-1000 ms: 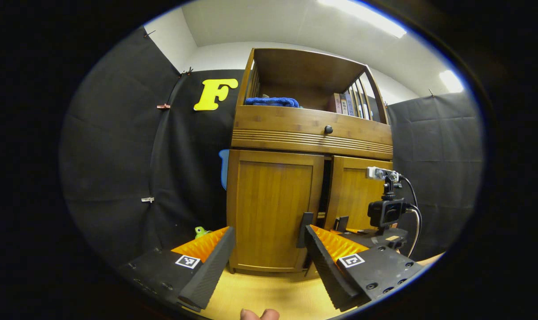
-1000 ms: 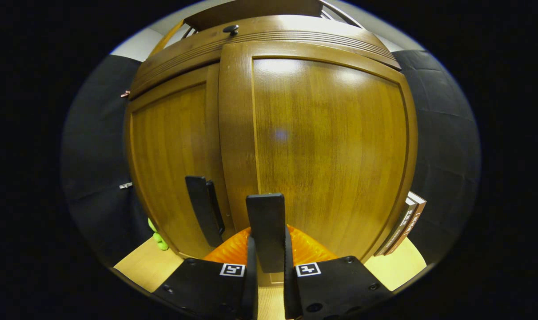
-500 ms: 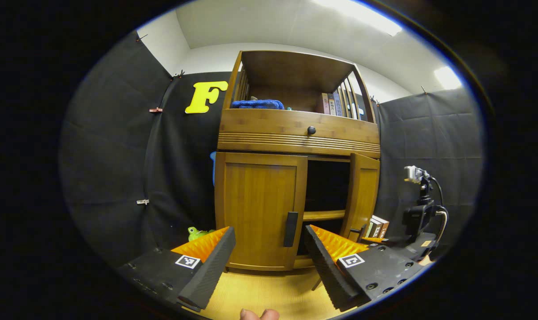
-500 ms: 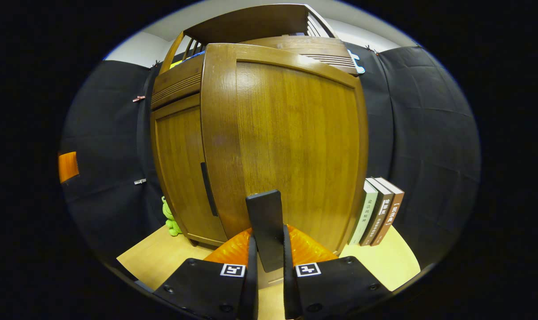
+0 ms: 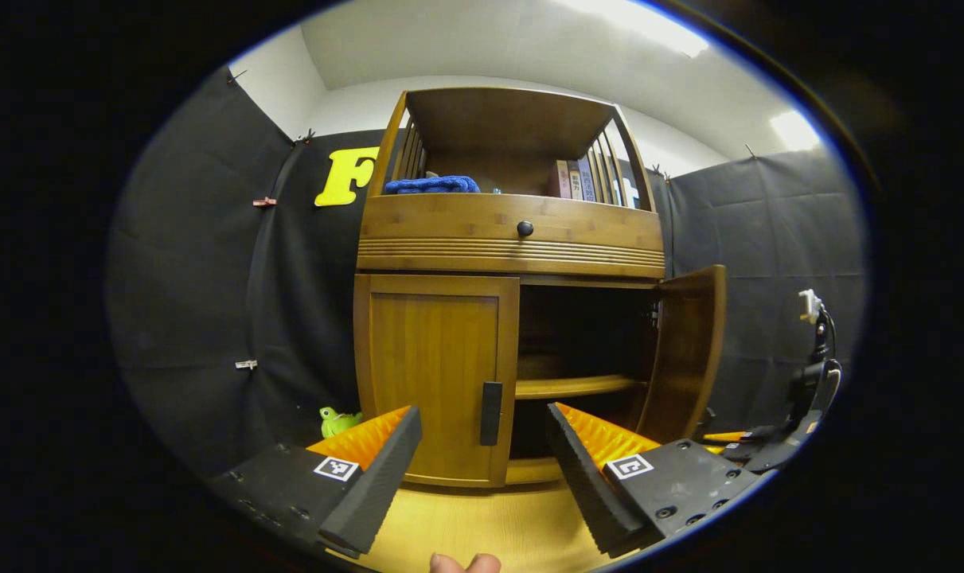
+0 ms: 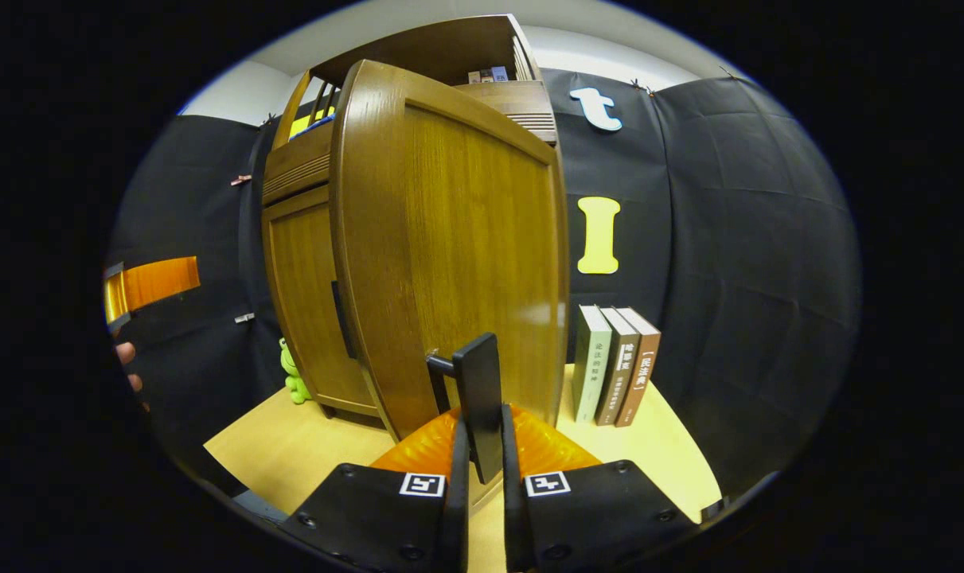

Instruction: Open the right door of the double-door shoe cabinet with the right hand, and open the left door with the left hand.

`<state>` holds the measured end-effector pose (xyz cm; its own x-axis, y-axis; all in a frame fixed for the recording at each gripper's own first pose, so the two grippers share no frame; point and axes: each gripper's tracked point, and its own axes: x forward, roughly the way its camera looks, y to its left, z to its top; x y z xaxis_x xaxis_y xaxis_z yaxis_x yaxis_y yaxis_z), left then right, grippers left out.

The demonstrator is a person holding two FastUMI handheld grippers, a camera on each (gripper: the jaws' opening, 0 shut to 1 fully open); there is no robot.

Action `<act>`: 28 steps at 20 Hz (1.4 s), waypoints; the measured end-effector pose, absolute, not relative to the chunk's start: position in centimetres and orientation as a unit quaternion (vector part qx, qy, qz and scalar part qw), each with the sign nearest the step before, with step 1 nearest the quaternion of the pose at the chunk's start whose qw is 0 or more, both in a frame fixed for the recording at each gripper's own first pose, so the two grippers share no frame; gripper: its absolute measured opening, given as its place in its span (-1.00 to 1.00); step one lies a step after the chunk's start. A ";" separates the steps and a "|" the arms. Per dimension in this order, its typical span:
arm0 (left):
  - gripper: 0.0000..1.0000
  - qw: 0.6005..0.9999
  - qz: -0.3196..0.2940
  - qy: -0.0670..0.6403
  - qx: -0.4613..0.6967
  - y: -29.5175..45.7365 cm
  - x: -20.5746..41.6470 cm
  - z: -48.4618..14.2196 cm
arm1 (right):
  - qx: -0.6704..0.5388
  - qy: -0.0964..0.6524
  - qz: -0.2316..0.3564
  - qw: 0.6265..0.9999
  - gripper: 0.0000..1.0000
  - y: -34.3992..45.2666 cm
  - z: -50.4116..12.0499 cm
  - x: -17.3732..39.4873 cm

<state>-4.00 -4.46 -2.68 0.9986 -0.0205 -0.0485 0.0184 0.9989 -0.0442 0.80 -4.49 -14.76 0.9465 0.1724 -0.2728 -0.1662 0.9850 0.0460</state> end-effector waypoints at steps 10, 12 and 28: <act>0.94 1.000 0.008 0.028 0.000 -8.1 -2.0 -2.6 | 0.005 0.126 0.066 0.990 -0.67 -13.3 -11.9 -0.4; 0.93 1.000 0.007 0.028 0.004 -8.7 -1.4 -2.7 | -0.012 0.122 0.061 0.991 -0.67 -14.6 -11.5 -0.7; 0.94 0.998 0.010 0.058 -0.018 -8.6 7.1 -7.4 | 0.041 0.055 -0.039 0.997 0.97 -19.3 -4.2 -5.2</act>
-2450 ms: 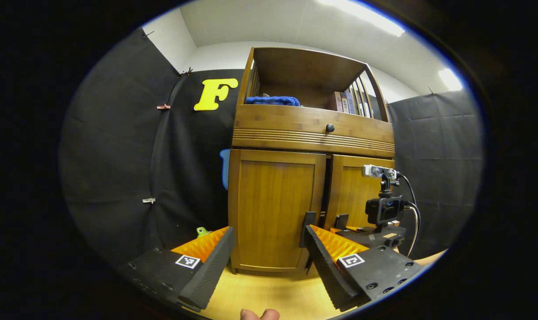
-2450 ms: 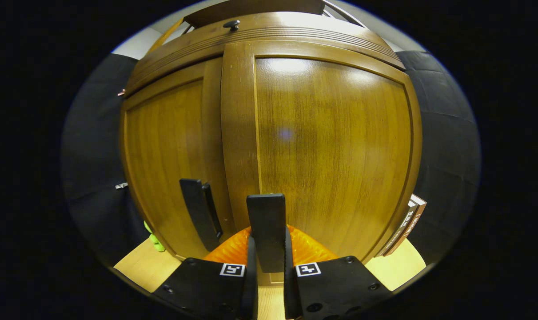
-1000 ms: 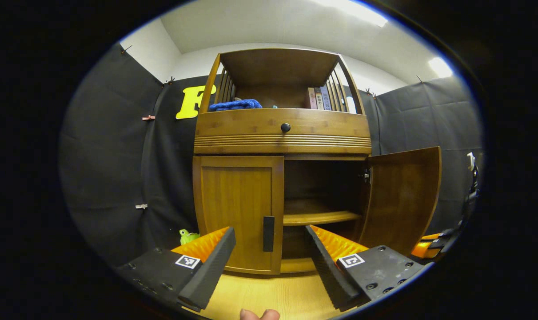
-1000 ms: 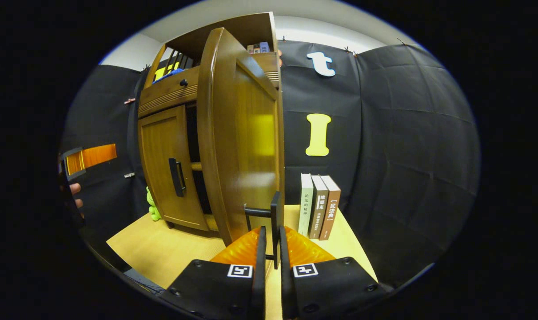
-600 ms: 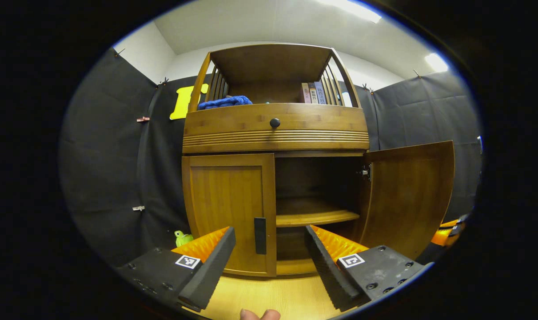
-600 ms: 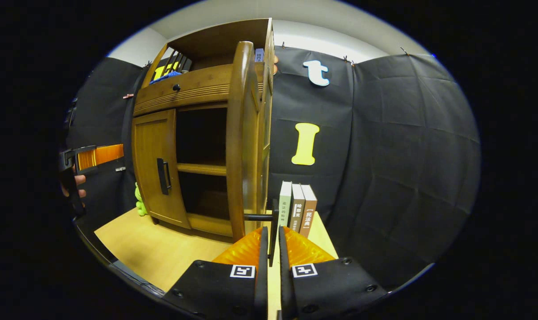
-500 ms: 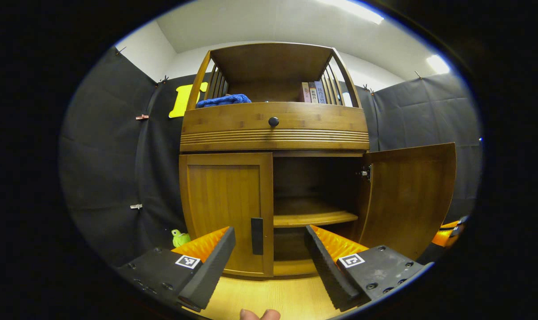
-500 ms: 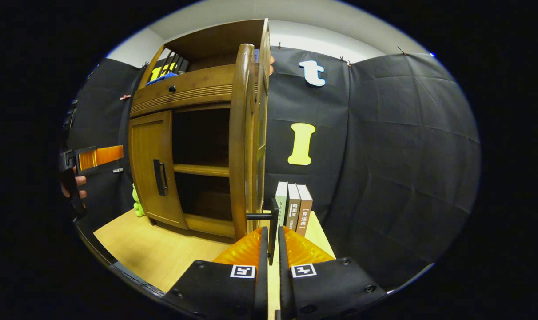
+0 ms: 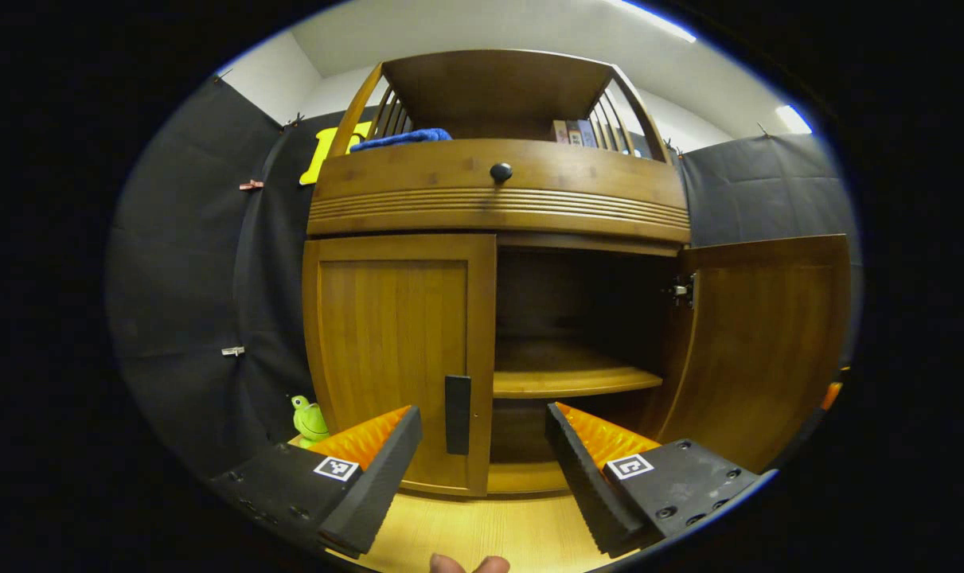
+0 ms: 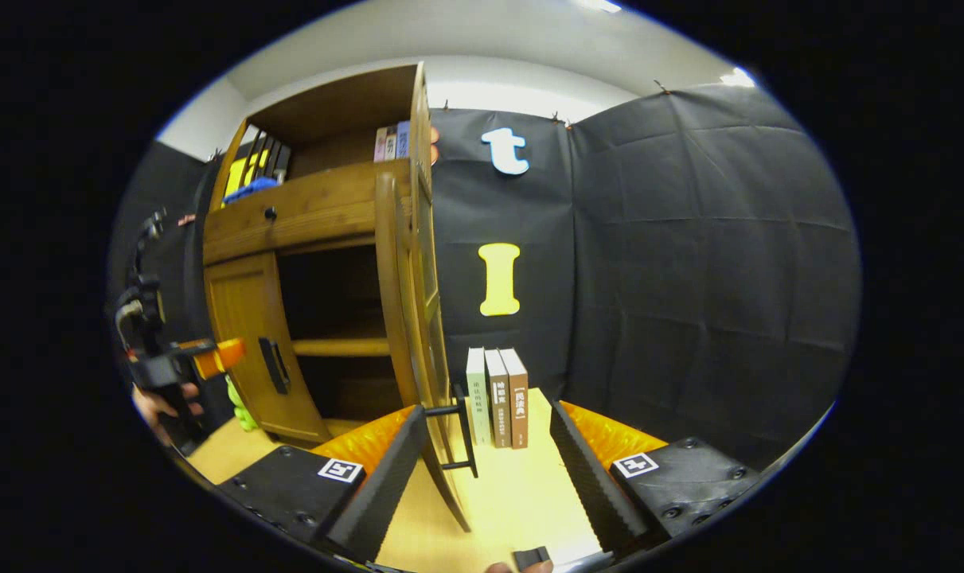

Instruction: Open the right door of the double-door shoe cabinet with the right hand, and open the left door with the left hand.

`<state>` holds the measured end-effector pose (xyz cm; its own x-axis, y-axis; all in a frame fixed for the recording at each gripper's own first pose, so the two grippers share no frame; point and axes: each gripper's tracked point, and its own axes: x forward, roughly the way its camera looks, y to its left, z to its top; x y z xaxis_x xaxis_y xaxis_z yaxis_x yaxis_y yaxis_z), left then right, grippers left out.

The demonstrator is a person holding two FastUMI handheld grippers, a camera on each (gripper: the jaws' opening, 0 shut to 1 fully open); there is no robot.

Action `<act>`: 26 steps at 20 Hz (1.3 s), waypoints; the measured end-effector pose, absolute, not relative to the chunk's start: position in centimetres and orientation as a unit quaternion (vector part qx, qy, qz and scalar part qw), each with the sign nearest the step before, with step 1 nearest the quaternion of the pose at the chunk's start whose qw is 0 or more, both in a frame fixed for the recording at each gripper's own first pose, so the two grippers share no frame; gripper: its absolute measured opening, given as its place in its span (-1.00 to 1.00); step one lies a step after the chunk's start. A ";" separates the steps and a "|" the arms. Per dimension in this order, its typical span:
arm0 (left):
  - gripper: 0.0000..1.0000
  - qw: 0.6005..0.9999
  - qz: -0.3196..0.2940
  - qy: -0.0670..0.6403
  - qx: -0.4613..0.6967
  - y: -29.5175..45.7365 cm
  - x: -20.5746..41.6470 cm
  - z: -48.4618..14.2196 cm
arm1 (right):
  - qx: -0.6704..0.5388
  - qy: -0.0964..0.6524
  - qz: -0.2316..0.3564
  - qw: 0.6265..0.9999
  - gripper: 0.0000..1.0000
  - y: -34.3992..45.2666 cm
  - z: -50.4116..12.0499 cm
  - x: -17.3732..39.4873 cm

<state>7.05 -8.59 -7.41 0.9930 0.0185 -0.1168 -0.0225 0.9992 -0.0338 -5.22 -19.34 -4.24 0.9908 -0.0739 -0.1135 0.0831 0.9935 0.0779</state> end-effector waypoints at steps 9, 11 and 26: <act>0.65 0.998 0.009 0.050 0.036 -8.4 16.0 -12.0 | 0.064 0.054 -0.039 0.996 0.96 -16.5 -3.4 -7.2; 0.52 0.997 0.012 0.054 0.049 -8.4 17.0 -13.2 | 0.069 0.056 -0.033 0.995 0.96 -15.6 -3.4 -7.2; 0.19 0.996 0.056 0.048 0.039 -5.7 17.8 -15.7 | 0.035 0.052 -0.035 0.997 1.00 -12.7 -3.4 -6.7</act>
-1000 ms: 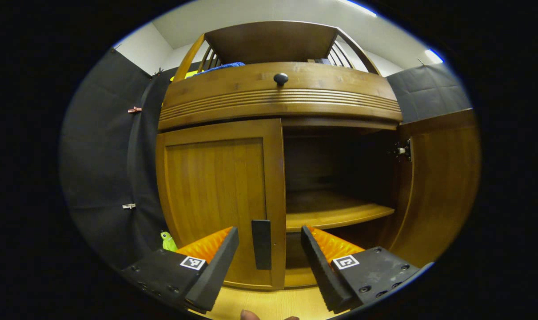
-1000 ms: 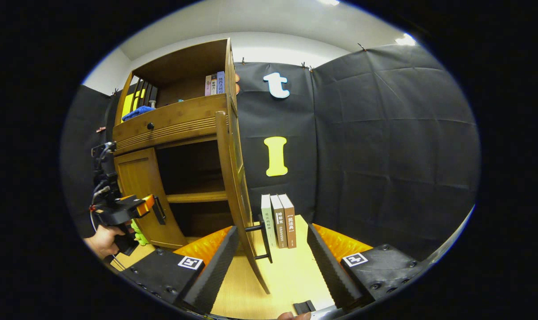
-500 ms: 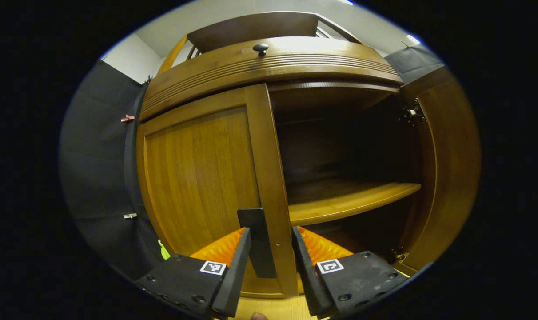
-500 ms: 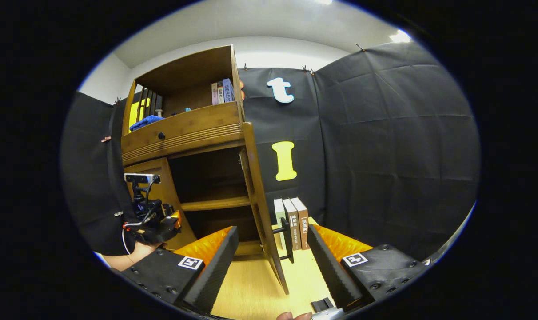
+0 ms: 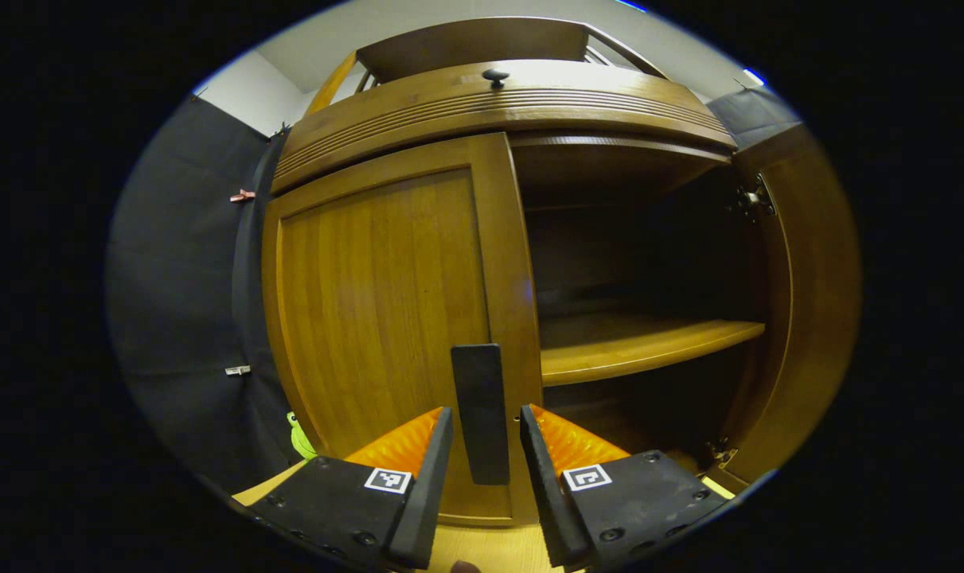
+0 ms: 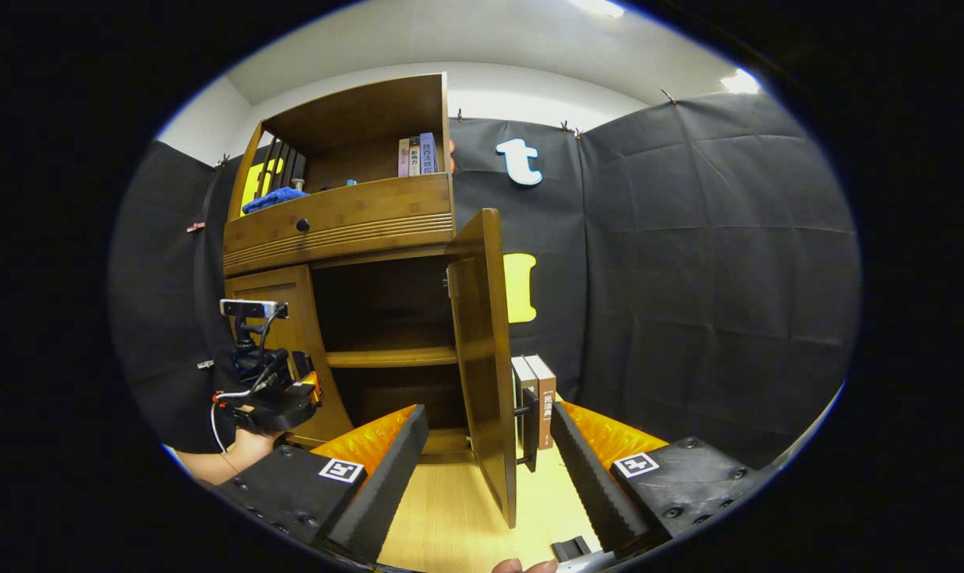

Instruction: Open the right door of the double-door shoe cabinet with the right hand, and open the left door with the left hand.

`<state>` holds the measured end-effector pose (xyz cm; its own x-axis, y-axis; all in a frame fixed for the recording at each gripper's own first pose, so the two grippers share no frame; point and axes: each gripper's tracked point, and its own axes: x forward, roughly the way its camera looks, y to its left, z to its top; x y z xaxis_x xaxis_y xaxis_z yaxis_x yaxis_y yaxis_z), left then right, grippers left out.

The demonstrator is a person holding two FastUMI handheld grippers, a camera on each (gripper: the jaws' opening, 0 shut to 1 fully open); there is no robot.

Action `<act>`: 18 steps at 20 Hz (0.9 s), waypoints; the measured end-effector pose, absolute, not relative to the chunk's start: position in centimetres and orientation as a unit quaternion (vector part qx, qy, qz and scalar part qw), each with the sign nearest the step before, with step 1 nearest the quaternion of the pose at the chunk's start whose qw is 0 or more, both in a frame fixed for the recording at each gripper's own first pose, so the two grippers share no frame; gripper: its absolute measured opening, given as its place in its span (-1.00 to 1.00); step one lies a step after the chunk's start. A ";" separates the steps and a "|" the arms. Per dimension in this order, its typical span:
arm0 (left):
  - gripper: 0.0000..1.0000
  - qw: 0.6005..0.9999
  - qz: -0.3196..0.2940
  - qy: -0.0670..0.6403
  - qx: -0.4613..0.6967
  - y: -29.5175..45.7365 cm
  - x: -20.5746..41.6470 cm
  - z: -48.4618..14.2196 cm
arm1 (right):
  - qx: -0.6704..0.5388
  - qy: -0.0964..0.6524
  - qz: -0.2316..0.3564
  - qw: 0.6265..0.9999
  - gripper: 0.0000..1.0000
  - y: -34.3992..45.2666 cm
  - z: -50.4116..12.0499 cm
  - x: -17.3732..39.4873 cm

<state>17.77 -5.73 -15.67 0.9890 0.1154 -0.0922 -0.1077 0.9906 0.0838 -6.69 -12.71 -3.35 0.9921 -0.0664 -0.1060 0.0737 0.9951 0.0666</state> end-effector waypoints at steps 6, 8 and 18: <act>0.12 0.996 0.039 0.077 0.037 -5.7 20.0 -17.5 | 0.041 0.049 -0.051 0.997 1.00 -12.9 -3.1 -7.2; -0.03 0.996 0.034 0.084 0.029 -6.1 20.2 -17.6 | 0.043 0.050 -0.056 0.996 0.83 -12.9 -3.1 -7.4; -0.41 0.994 0.021 0.102 0.027 -4.8 15.5 -17.6 | 0.046 0.051 -0.037 0.997 0.96 -11.0 -3.2 -7.1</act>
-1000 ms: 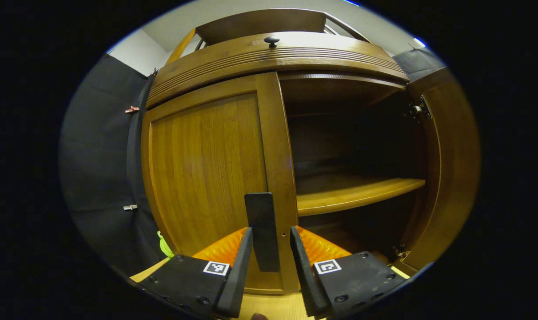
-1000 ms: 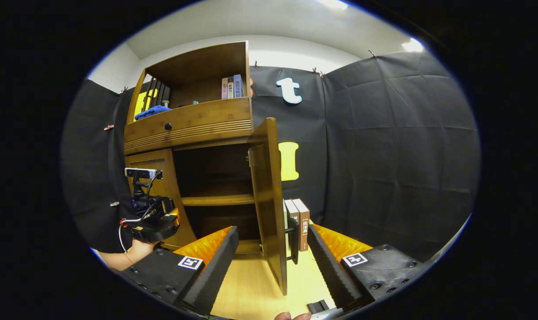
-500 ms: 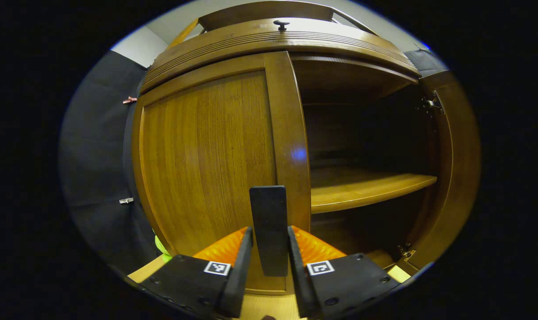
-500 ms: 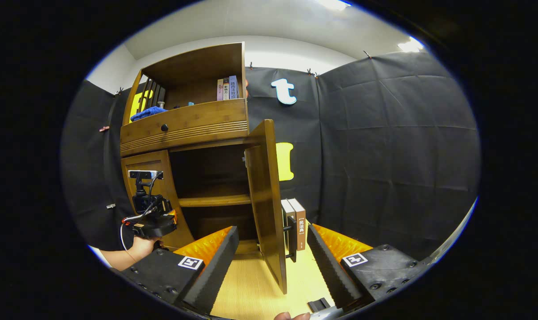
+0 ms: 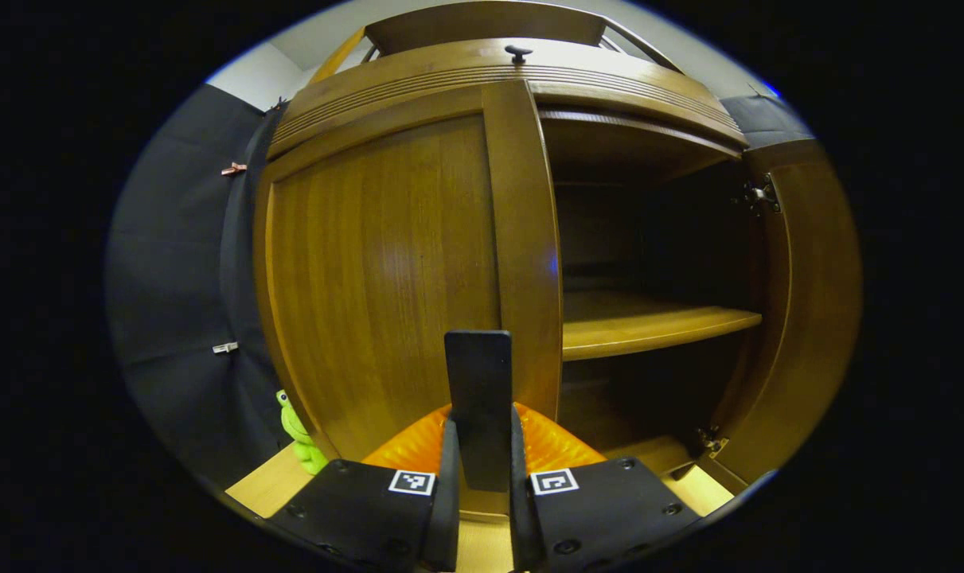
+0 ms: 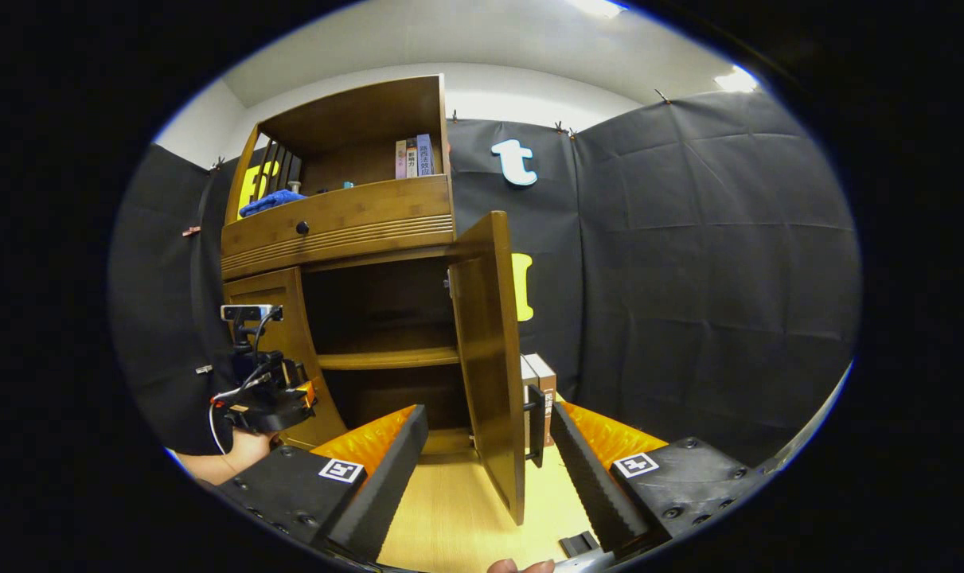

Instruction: Open the right door of the double-door shoe cabinet with the right hand, and open the left door with the left hand.

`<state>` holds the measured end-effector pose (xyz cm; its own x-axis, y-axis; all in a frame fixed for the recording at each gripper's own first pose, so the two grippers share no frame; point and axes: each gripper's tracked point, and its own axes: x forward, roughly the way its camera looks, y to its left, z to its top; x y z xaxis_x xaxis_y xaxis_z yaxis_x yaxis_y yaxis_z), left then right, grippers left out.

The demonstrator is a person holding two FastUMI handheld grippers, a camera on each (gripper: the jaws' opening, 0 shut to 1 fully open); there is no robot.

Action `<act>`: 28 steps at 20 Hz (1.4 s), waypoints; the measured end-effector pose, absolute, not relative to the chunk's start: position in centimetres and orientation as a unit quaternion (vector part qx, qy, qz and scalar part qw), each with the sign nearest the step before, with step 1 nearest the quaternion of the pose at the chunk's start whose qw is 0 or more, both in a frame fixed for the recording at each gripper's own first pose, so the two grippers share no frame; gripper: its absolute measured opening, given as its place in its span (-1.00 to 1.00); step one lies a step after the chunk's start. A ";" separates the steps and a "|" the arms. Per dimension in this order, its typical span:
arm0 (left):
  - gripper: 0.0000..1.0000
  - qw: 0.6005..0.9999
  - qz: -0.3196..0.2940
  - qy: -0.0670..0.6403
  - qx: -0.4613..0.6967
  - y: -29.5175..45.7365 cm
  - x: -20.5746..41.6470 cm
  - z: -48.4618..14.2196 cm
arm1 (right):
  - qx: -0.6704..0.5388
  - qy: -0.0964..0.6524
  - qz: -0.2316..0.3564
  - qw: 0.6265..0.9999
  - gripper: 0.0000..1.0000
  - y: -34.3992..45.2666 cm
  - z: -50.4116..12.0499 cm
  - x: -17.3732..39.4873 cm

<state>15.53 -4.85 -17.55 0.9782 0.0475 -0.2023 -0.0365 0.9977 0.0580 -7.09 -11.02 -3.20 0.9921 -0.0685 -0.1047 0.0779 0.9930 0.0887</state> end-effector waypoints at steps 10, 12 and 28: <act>-0.45 0.993 0.022 0.114 0.031 0.2 6.3 -16.9 | 0.057 0.054 0.017 0.997 0.96 -5.2 -3.8 -7.1; -0.47 0.992 0.028 0.115 0.033 1.6 4.9 -16.8 | 0.054 0.054 0.026 0.997 0.96 -4.0 -3.9 -7.3; -0.74 0.991 0.053 0.125 0.004 12.6 -1.9 -17.1 | 0.049 0.046 0.073 0.995 0.96 4.1 -3.9 -8.5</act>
